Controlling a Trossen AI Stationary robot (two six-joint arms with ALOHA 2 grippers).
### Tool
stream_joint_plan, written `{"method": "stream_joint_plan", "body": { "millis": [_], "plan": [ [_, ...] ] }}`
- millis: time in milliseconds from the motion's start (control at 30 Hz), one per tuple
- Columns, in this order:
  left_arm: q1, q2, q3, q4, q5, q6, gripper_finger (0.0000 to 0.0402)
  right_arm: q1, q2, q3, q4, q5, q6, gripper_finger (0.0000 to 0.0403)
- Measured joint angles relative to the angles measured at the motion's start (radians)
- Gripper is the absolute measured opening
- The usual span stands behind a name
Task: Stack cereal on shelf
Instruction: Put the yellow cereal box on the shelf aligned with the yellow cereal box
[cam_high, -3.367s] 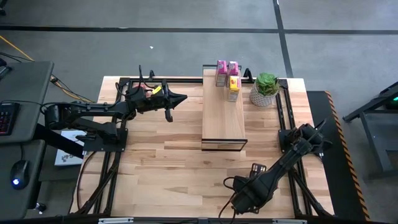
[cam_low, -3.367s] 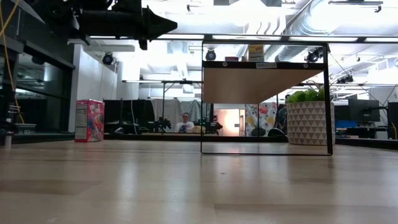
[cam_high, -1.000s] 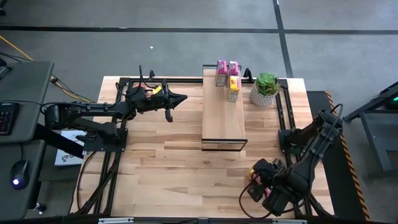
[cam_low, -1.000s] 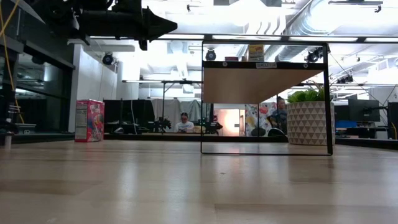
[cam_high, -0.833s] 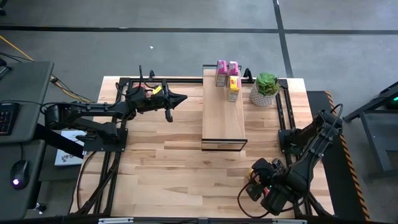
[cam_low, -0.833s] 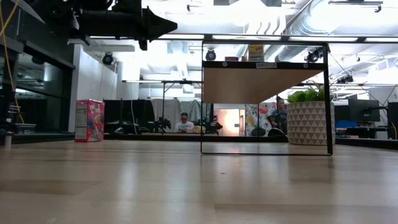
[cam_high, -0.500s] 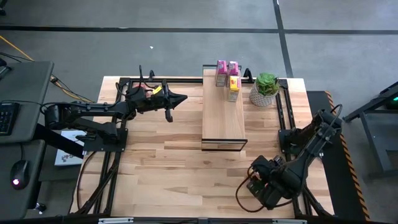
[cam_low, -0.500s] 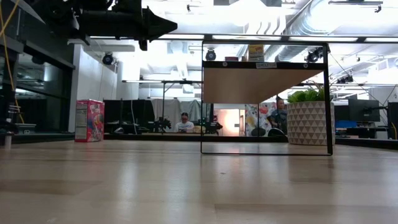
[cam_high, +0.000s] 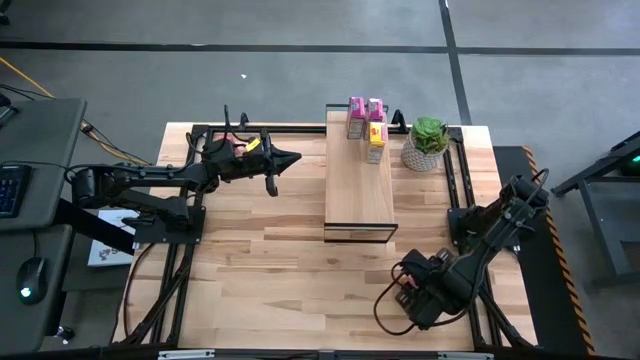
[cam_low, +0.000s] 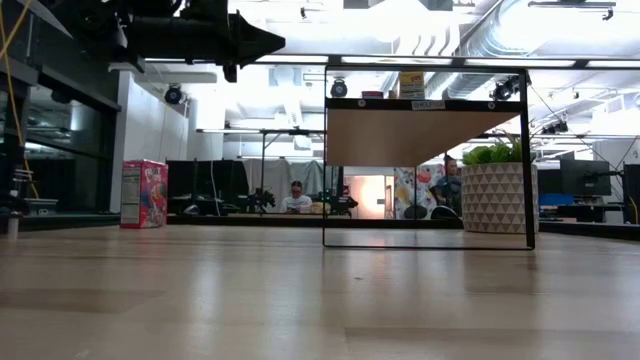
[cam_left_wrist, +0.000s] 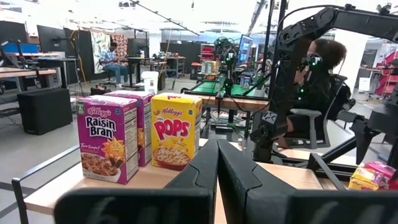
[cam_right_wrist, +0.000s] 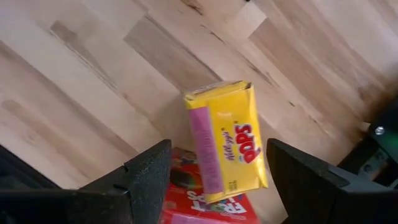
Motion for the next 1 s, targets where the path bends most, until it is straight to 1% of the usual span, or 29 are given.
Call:
{"method": "stream_joint_plan", "body": {
  "millis": [200,433,733,833,1000],
  "plan": [
    [0.000,0.000,0.000,-0.006,0.000,-0.001,0.0000,0.000,0.011,-0.008,0.004,0.007,0.000,0.0254],
    [0.000,0.000,0.000,-0.006,0.000,-0.001,0.0000,-0.014,0.016,-0.111,0.050,-0.110,-0.026,0.0254],
    [0.000,0.000,0.000,-0.006,0.000,-0.001,0.0000,-0.016,0.017,-0.247,0.292,-0.139,-0.068,0.0254],
    [0.000,0.000,0.000,-0.006,0.000,-0.001,0.0000,-0.016,0.017,-0.261,0.317,-0.143,-0.102,0.0254],
    [0.000,0.000,0.000,-0.006,0.000,-0.001,0.0000,-0.021,0.017,-0.261,0.317,-0.121,-0.134,0.0254]
  ]
}}
